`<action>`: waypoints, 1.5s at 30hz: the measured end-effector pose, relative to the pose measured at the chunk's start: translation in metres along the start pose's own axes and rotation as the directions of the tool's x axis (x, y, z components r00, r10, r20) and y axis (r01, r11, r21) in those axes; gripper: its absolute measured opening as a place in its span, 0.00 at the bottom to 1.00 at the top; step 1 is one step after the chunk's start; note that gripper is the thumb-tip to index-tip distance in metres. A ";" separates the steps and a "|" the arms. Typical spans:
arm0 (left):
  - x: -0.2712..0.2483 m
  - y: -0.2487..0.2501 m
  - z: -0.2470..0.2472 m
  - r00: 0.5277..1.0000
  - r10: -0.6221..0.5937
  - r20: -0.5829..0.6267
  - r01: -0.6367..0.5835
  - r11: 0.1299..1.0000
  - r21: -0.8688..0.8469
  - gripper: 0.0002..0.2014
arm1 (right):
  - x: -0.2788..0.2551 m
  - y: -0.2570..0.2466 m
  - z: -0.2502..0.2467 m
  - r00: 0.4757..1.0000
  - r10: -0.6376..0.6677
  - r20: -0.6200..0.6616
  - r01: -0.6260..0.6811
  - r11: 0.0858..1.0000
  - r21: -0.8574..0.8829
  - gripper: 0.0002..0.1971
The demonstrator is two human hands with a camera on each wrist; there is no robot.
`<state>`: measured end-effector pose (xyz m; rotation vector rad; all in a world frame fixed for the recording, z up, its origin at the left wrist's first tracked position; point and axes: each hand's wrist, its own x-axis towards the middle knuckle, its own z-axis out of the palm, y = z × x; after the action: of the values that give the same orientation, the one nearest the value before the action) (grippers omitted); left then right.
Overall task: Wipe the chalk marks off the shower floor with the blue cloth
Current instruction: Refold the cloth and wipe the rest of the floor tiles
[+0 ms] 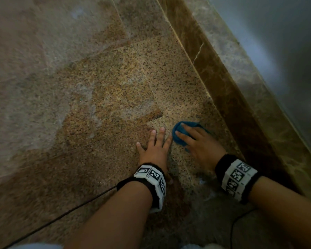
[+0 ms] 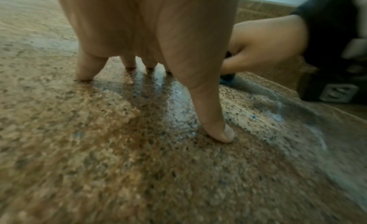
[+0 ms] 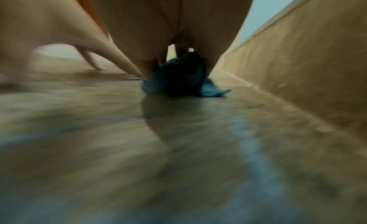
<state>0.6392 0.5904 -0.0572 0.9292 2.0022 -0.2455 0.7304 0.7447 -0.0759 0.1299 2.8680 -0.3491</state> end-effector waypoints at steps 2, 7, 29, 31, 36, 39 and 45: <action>0.000 0.000 -0.002 1.000 0.005 0.008 -0.005 1.000 -0.013 0.69 | 0.012 0.017 -0.001 0.999 -0.006 -0.036 0.004 0.998 -0.055 0.30; 0.000 0.000 -0.002 1.000 0.014 0.014 -0.014 1.000 -0.023 0.69 | 0.018 0.002 0.004 0.993 0.103 -0.061 -0.101 0.994 0.035 0.31; 0.001 -0.001 -0.001 1.000 0.024 -0.004 -0.024 0.999 -0.043 0.70 | -0.009 -0.012 -0.008 0.966 0.256 0.041 -0.256 0.967 -0.018 0.26; 0.001 0.000 0.000 1.000 0.018 -0.003 -0.018 0.999 -0.030 0.70 | -0.023 -0.023 -0.001 0.990 0.107 0.090 -0.099 0.991 -0.087 0.25; 0.000 0.002 -0.003 1.000 0.009 -0.003 -0.009 1.000 -0.013 0.70 | -0.041 -0.005 -0.010 0.942 0.335 0.033 -0.336 0.940 0.058 0.22; -0.002 0.002 -0.004 1.000 0.001 -0.006 -0.001 1.000 0.009 0.70 | -0.060 -0.023 -0.007 0.911 0.389 0.137 -0.398 0.916 0.046 0.29; -0.006 0.004 -0.003 1.000 -0.018 -0.026 0.021 0.996 0.089 0.68 | -0.077 -0.012 0.002 0.949 0.286 0.130 -0.299 0.950 0.091 0.24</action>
<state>0.6421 0.5917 -0.0504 0.9733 2.0377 -0.3385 0.8036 0.7285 -0.0558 0.5321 2.6617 -0.4383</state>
